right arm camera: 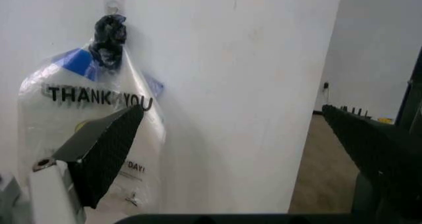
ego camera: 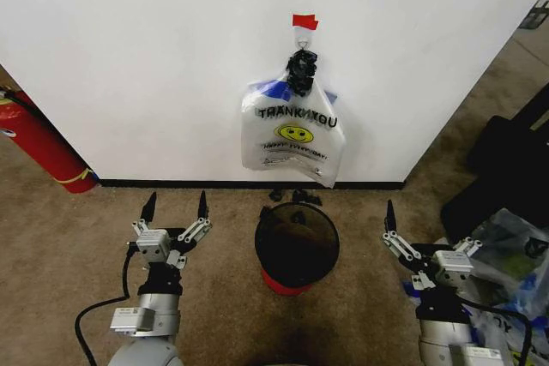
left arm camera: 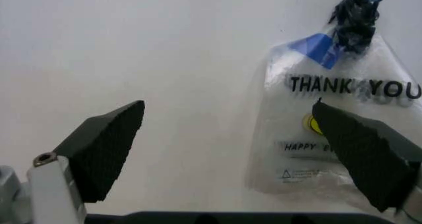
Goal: Pick up the garbage bag from the wall and place it over the trash bin.
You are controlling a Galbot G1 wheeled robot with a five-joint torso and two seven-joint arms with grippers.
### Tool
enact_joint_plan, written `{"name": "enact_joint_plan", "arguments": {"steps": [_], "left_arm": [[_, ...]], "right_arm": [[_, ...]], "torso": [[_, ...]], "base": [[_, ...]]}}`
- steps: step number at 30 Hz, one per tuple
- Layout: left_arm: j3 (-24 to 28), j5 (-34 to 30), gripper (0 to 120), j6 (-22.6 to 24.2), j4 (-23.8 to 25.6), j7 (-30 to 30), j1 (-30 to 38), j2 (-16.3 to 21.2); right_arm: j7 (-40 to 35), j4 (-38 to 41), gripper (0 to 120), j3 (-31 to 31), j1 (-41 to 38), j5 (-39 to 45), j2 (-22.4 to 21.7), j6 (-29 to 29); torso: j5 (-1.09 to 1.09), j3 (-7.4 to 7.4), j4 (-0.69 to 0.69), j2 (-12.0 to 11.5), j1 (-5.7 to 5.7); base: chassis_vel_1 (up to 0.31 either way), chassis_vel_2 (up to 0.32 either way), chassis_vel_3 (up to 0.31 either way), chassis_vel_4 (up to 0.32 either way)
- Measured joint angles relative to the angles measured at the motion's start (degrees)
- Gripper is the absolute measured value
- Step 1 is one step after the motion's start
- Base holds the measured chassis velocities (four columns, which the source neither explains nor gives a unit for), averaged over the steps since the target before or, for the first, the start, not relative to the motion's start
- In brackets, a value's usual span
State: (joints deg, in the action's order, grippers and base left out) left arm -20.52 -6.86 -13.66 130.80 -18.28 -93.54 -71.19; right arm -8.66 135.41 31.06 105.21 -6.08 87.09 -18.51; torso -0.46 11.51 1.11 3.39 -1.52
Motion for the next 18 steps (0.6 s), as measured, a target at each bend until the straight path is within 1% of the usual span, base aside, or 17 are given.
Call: {"name": "enact_joint_plan", "arguments": {"steps": [3, 6, 14, 18], "left_arm": [[0.23, 0.44, 100, 0.27, 0.12, 0.00, 0.01, -0.11], [0.20, 0.49, 100, 0.29, -0.50, 0.02, 0.09, -0.33], [-0.21, 0.37, 100, 0.45, -0.63, 0.08, 0.40, 0.12], [-0.04, -0.29, 100, 2.08, 0.07, 0.11, 0.01, 0.41]], "right_arm": [[-0.01, -0.30, 100, -0.03, -0.38, 0.47, -0.32, 0.44], [-0.05, -0.37, 100, -0.63, -0.72, 2.90, -0.47, 2.37], [-0.16, -0.98, 100, -0.99, -1.40, 3.66, -0.86, 3.33], [-1.98, 1.21, 100, -2.23, -0.36, 6.62, -0.77, 8.06]], "torso": [[0.00, 0.00, 0.00, 0.00, 0.00], [-0.01, 0.00, 0.00, 0.00, 0.00], [0.00, 0.00, 0.00, 0.00, 0.00], [-0.01, 0.00, 0.00, 0.00, 0.00]], "base": [[0.000, 0.000, 0.000, 0.000], [0.000, 0.000, 0.000, 0.000], [0.000, 0.000, 0.000, 0.000], [0.000, 0.000, 0.000, 0.000]]}}
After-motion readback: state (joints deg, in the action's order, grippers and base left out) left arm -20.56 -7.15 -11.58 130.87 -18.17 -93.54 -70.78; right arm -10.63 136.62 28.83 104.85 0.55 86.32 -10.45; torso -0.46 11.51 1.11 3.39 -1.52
